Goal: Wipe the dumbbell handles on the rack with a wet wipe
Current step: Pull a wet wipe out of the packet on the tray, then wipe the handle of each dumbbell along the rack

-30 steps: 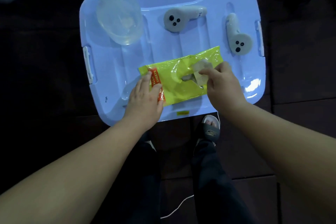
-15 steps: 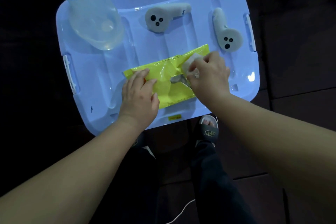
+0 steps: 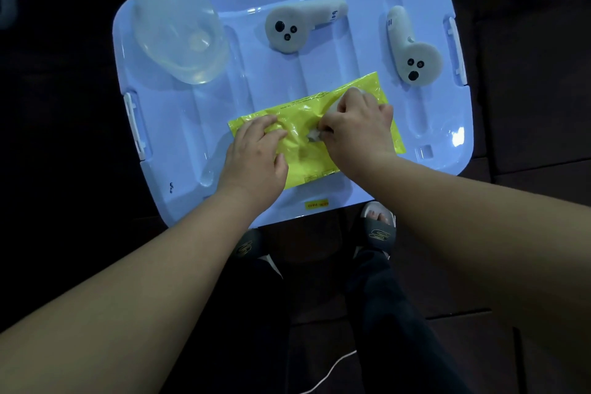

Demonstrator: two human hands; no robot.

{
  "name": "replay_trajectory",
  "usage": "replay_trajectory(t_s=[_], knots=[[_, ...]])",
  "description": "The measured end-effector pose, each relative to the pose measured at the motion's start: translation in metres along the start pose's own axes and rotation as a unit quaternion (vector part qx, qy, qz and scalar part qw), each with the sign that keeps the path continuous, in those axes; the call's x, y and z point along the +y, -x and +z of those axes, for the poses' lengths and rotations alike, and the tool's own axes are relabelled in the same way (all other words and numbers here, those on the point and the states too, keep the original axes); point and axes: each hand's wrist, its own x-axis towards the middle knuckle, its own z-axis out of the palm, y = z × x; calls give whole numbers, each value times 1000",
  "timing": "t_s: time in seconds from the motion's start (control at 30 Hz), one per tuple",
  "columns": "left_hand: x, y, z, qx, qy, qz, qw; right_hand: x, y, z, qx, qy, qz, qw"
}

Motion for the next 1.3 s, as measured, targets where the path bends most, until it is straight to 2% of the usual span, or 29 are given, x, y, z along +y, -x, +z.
replay_trajectory(t_s=[0.1,0.27,0.37,0.5,0.6,0.73,0.9,1.1,1.17,1.3], knots=[[1,2,-3,-14,10,-5,1000,1,3,-4,4,-31,-4,999],[11,8,-19,-83,-29,-21,996,2,25,-31,42,-164,-41,985],[29,12,-41,-119,-55,-56,990,-2,39,-64,24,-238,-53,969],[53,22,-88,-118,-44,-72,989,-15,53,-116,-40,-325,35,944],[77,40,-133,-113,-18,-92,989,-25,63,-161,-32,-356,74,931],[106,71,-193,-75,11,-116,990,-45,69,-226,-55,-416,67,905],[135,123,-255,-17,50,-149,987,-72,79,-304,-71,-474,-10,878],[156,193,-289,57,115,-223,966,-104,86,-349,-100,-506,-64,854],[159,213,-301,86,133,-255,954,-117,92,-358,-109,-499,-91,855],[162,243,-333,146,145,-296,933,-146,106,-378,-86,-431,-172,882]])
